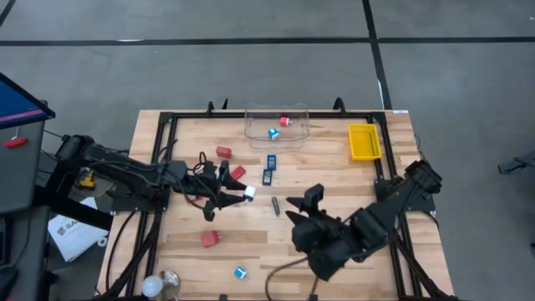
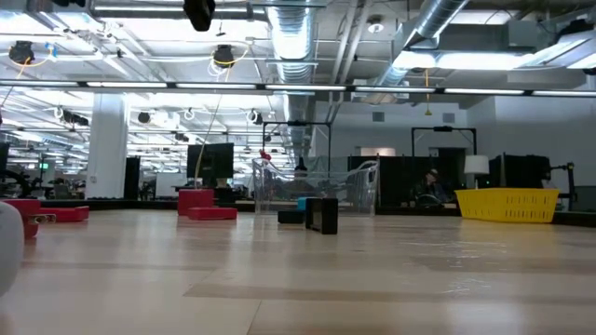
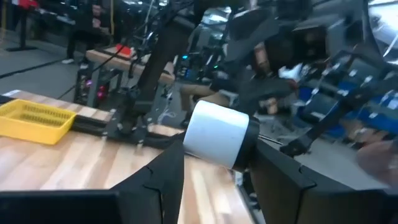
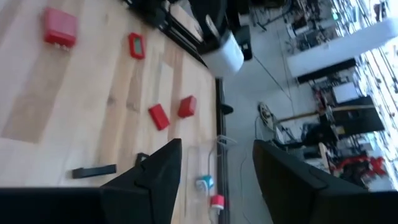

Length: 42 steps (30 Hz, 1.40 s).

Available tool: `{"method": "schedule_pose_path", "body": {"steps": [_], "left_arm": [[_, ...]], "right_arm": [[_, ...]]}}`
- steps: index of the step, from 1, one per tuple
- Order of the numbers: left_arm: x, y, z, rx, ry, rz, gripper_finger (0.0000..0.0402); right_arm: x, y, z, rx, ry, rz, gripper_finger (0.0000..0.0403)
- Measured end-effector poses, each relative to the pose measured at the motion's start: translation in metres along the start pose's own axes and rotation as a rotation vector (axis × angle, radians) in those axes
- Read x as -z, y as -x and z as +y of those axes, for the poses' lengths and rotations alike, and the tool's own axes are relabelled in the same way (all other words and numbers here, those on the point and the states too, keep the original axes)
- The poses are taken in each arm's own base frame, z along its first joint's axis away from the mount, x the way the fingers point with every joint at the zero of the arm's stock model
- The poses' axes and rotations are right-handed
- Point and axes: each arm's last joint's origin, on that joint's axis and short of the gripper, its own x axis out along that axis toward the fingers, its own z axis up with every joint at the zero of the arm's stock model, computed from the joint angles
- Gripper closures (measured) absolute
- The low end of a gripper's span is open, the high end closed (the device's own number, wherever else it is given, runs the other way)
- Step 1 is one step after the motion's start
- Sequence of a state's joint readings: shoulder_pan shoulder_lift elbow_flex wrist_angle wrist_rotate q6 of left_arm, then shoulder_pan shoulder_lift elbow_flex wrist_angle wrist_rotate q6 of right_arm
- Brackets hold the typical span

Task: Pick & Place Office items
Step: Put the white charger adapter into the transparent bin

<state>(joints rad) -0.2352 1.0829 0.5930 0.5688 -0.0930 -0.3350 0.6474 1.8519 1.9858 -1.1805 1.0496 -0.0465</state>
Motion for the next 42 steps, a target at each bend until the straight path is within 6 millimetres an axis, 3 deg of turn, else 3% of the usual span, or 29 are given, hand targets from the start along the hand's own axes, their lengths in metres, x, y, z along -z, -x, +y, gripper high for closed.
{"method": "schedule_pose_path", "body": {"steps": [8, 15, 24, 42], "left_arm": [[0.006, -0.011, -0.002, 0.087, 0.065, -0.019, 0.0246], [-0.002, -0.010, -0.005, 0.138, 0.100, -0.094, 0.0246], [-0.004, -0.013, -0.005, 0.158, 0.183, -0.149, 0.0245], [-0.003, -0.015, -0.005, 0.152, 0.189, -0.167, 0.0245]], "right_arm": [[-0.006, -0.029, -0.010, 0.008, -0.059, -0.008, 0.0173], [-0.017, -0.035, -0.019, -0.081, -0.070, -0.105, 0.0153], [-0.028, -0.035, -0.021, -0.036, -0.008, -0.181, 0.0153], [-0.031, -0.051, -0.033, -0.025, 0.008, -0.207, 0.0153]]}}
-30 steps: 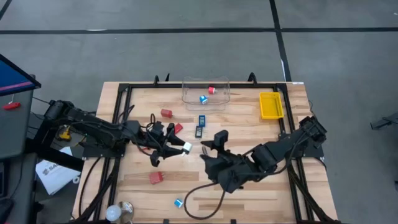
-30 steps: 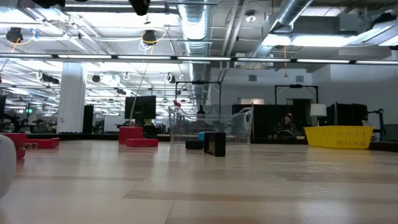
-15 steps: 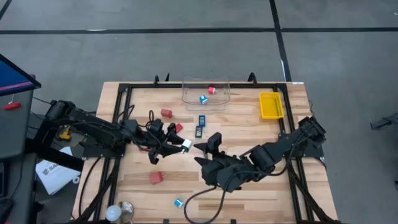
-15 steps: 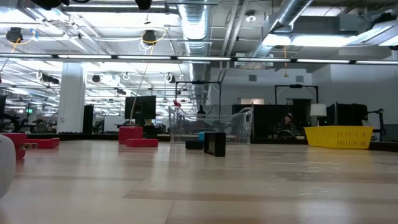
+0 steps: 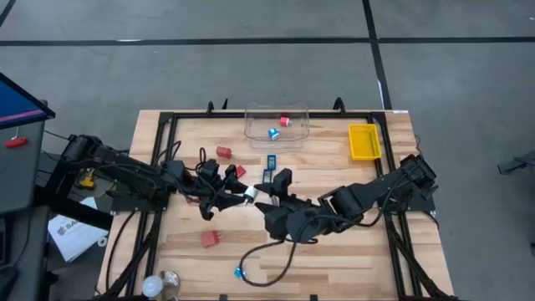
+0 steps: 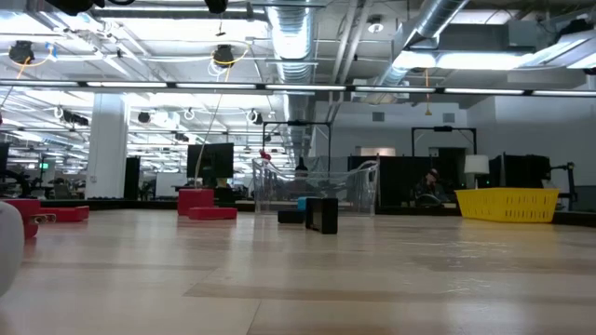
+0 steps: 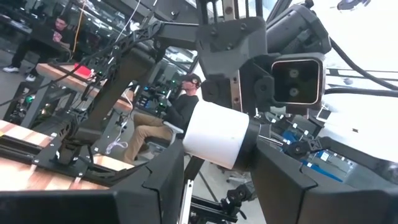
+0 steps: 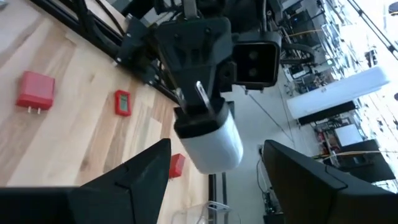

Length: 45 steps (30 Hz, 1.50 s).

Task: Pick & Place Office items
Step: Put the white charger adapter into the transparent bin

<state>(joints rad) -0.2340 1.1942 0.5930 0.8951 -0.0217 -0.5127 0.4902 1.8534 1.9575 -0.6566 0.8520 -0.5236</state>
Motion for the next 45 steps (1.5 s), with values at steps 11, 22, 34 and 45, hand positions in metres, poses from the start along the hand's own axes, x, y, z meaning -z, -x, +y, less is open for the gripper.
{"method": "schedule_pose_path", "body": {"steps": [11, 22, 34, 45], "left_arm": [[0.000, 0.000, 0.000, -0.001, -0.005, -0.006, 0.0243], [0.000, 0.000, 0.000, -0.002, -0.008, -0.007, 0.0242], [0.003, 0.000, 0.001, -0.010, -0.003, 0.030, 0.0241], [-0.001, -0.001, -0.001, -0.002, -0.012, 0.001, 0.0244]], "right_arm": [[0.004, -0.012, -0.010, -0.013, -0.024, -0.006, 0.0153], [0.006, -0.017, -0.014, -0.037, -0.042, -0.018, 0.0155], [0.006, -0.042, 0.011, -0.009, 0.069, 0.045, 0.0248], [-0.001, -0.029, 0.011, 0.027, 0.081, 0.015, 0.0273]]}}
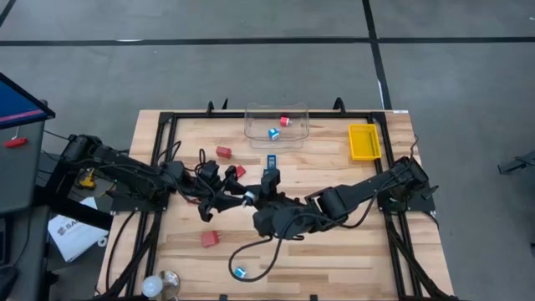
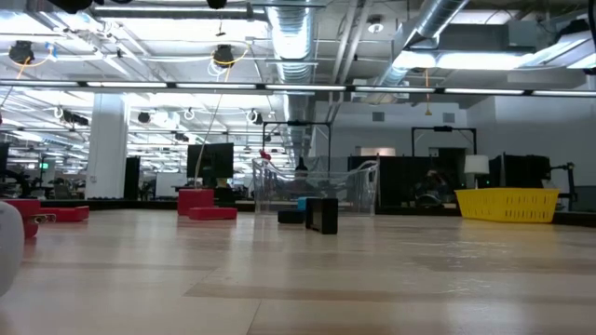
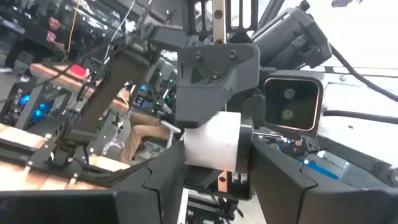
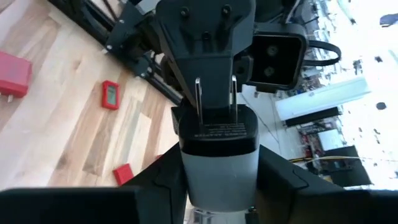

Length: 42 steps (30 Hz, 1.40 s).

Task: Pick & Place Office items
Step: Put the white charger adapter into the transparent bin

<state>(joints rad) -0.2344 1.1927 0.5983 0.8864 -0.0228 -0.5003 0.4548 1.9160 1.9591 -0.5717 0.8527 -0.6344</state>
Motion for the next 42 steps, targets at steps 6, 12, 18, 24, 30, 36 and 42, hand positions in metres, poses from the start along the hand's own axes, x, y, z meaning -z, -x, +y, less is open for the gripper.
{"method": "schedule_pose_path", "body": {"steps": [6, 12, 18, 24, 30, 36, 42], "left_arm": [[0.000, 0.000, 0.001, 0.000, -0.018, 0.000, 0.0243], [0.000, 0.000, 0.002, 0.002, -0.046, 0.010, 0.0237], [0.005, 0.001, 0.006, -0.033, -0.084, 0.042, 0.0236], [0.005, 0.001, 0.017, -0.083, -0.094, 0.081, 0.0220], [0.010, 0.006, 0.031, -0.216, -0.189, 0.186, 0.0200], [0.027, 0.022, 0.048, -0.496, -0.306, 0.416, 0.0177], [0.049, 0.047, 0.055, -0.778, -0.375, 0.676, 0.0173]], "right_arm": [[-0.004, 0.006, 0.003, 0.025, 0.024, -0.001, 0.0274], [-0.005, 0.011, 0.005, 0.040, 0.030, 0.010, 0.0275], [-0.007, 0.016, 0.003, 0.057, 0.025, 0.007, 0.0275], [-0.008, 0.025, 0.002, 0.061, 0.021, -0.002, 0.0275], [-0.010, 0.039, -0.002, 0.088, 0.006, -0.004, 0.0275], [-0.001, 0.052, -0.005, 0.066, -0.049, 0.032, 0.0275], [0.016, 0.059, -0.013, 0.050, -0.135, 0.114, 0.0275]]}}
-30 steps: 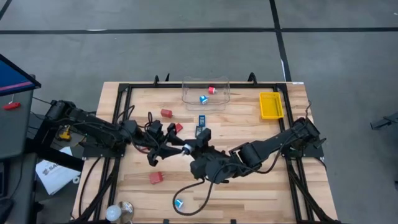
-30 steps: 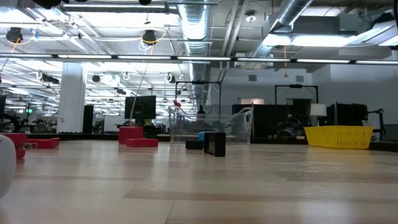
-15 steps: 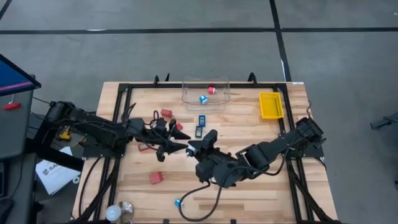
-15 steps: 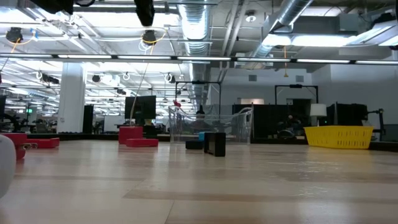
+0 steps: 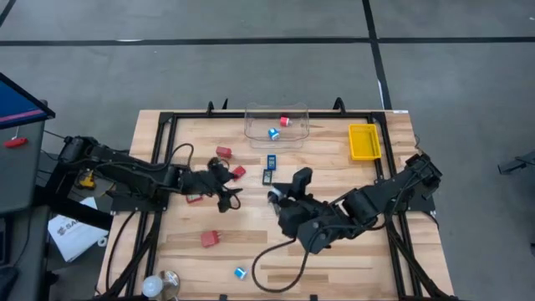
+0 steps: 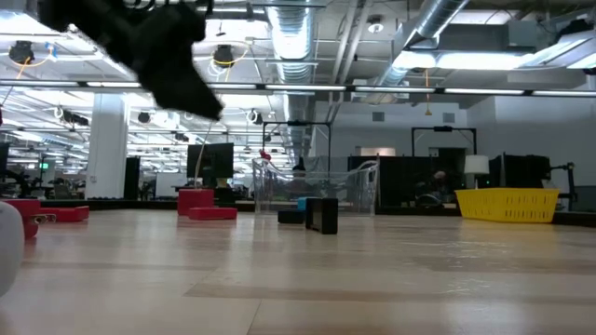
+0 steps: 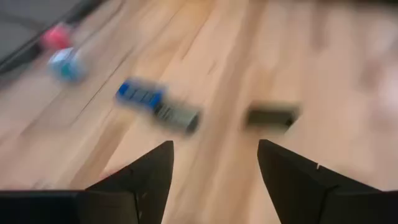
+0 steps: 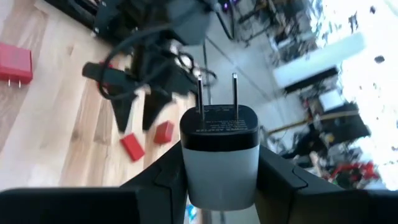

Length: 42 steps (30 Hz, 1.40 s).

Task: Pick & Place Office items
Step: Put the white charger adapter into the transparent bin

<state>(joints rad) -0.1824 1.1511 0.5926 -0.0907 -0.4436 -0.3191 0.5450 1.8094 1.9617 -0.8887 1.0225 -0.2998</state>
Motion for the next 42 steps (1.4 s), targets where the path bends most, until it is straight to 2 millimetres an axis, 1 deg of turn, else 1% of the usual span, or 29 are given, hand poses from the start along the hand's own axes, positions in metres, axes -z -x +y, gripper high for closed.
{"method": "schedule_pose_path", "body": {"steps": [3, 6, 9, 13, 16, 19, 23, 26, 28, 33, 35, 37, 40, 42], "left_arm": [[0.013, 0.002, 0.003, -0.083, -0.042, 0.107, 0.0177], [0.022, 0.003, 0.006, -0.112, -0.054, 0.185, 0.0181], [0.022, 0.003, 0.006, -0.119, -0.044, 0.182, 0.0182], [0.016, 0.002, 0.005, -0.147, -0.029, 0.114, 0.0177], [0.013, 0.002, 0.005, -0.156, -0.031, 0.082, 0.0175], [0.013, 0.002, 0.006, -0.186, -0.035, 0.069, 0.0174], [0.013, 0.002, 0.007, -0.228, -0.038, 0.054, 0.0174], [0.013, 0.002, 0.007, -0.240, -0.038, 0.047, 0.0175], [0.018, 0.001, 0.008, -0.241, -0.032, 0.033, 0.0176], [0.043, -0.005, 0.014, -0.244, -0.013, 0.037, 0.0174], [0.053, -0.006, 0.017, -0.249, -0.003, 0.051, 0.0174], [0.058, -0.006, 0.018, -0.248, 0.009, 0.048, 0.0174], [0.060, -0.007, 0.020, -0.250, 0.015, 0.041, 0.0172], [0.060, -0.007, 0.019, -0.248, 0.020, 0.033, 0.0171]], "right_arm": [[0.008, 0.000, -0.004, -0.005, -0.031, 0.043, 0.0275], [0.017, -0.004, -0.007, -0.002, -0.061, 0.100, 0.0275], [0.026, -0.014, -0.014, 0.016, -0.104, 0.166, 0.0275], [0.040, -0.036, -0.031, 0.063, -0.162, 0.256, 0.0275], [0.053, -0.054, -0.049, 0.086, -0.182, 0.328, 0.0275], [0.067, -0.075, -0.071, 0.063, -0.245, 0.388, 0.0276], [0.092, -0.106, -0.108, -0.025, -0.405, 0.428, 0.0275], [0.109, -0.128, -0.137, -0.070, -0.543, 0.392, 0.0275], [0.122, -0.140, -0.155, -0.100, -0.615, 0.370, 0.0275], [0.161, -0.165, -0.194, -0.147, -0.817, 0.356, 0.0275], [0.175, -0.178, -0.202, -0.160, -0.913, 0.362, 0.0275], [0.192, -0.186, -0.207, -0.164, -0.986, 0.418, 0.0275], [0.205, -0.201, -0.210, -0.159, -1.050, 0.448, 0.0275], [0.213, -0.214, -0.206, -0.169, -1.077, 0.481, 0.0275]]}}
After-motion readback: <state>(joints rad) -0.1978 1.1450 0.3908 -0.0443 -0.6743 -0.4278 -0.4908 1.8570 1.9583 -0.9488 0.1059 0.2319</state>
